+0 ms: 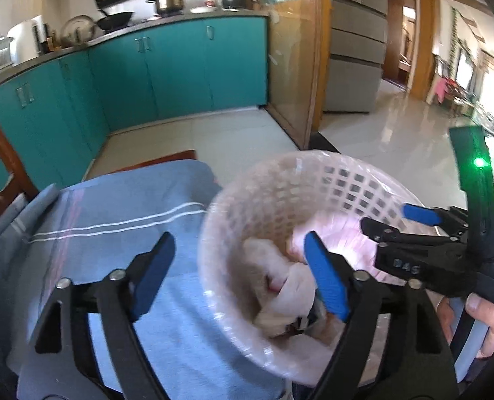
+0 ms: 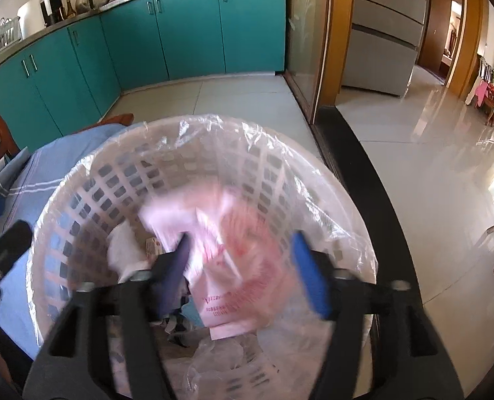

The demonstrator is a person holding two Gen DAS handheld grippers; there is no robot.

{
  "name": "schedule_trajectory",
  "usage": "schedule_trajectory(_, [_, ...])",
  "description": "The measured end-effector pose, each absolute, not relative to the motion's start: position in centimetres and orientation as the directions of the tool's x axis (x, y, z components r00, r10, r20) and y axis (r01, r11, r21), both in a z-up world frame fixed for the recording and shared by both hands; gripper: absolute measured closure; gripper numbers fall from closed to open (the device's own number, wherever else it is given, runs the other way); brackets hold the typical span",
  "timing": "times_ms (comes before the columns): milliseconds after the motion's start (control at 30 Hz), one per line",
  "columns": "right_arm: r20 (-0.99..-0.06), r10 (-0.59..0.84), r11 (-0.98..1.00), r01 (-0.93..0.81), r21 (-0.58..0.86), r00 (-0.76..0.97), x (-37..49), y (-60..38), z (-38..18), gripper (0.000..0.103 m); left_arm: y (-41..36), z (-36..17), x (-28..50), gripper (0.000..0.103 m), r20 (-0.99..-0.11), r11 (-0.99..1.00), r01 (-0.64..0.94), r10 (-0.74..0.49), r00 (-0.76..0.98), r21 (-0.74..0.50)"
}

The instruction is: Collect trash

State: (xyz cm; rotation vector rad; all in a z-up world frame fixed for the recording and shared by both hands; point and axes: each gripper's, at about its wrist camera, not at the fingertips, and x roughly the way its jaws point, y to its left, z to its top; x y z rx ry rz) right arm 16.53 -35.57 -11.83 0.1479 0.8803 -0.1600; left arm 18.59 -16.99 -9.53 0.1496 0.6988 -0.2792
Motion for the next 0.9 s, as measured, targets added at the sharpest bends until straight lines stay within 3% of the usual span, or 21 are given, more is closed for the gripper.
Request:
schedule_trajectory(133, [-0.728, -0.04, 0.967, 0.21, 0.144, 0.685, 15.9, -36.3, -11.2, 0.022, -13.2, -9.2, 17.4, 0.017, -0.643, 0.972, 0.227, -0.14, 0.752, 0.054])
schedule_trajectory(267, [-0.575, -0.025, 0.95, 0.198, 0.24, 0.817, 14.0, -36.4, -9.1, 0.017, -8.8, -8.4, 15.3, 0.011, -0.641, 0.986, 0.152, -0.074, 0.764, 0.068])
schedule_trajectory(400, [-0.487, -0.086, 0.958, 0.206, 0.198, 0.869, 11.2, -33.7, -6.7, 0.013, -4.0, -6.1, 12.1, 0.005, -0.622, 0.993, 0.062, 0.016, 0.783, 0.104])
schedule_trajectory(467, [-0.447, -0.066, 0.975, 0.153, 0.162, 0.892, 6.9, -30.3, -5.2, 0.003, -2.5, -4.6, 9.8, 0.003, -0.581, 0.991, 0.053, 0.03, 0.813, 0.126])
schedule_trajectory(533, [-0.399, -0.059, 0.986, 0.117, 0.122, 0.915, 3.6, -27.9, -4.2, 0.003, -1.4, -3.2, 8.0, 0.003, -0.531, 0.988, 0.045, 0.042, 0.846, 0.15])
schedule_trajectory(700, [-0.441, -0.042, 0.987, 0.106, 0.122, 0.897, -0.4, -25.1, -2.3, 0.003, 0.5, -0.7, 3.6, 0.003, -0.438, 0.991, 0.044, 0.017, 0.899, 0.129])
schedule_trajectory(900, [-0.349, -0.087, 0.979, 0.145, 0.144, 0.933, -4.1, -22.6, 1.6, 0.003, 2.0, 0.5, 0.1, 0.003, -0.379, 0.995, 0.054, -0.019, 0.925, 0.084])
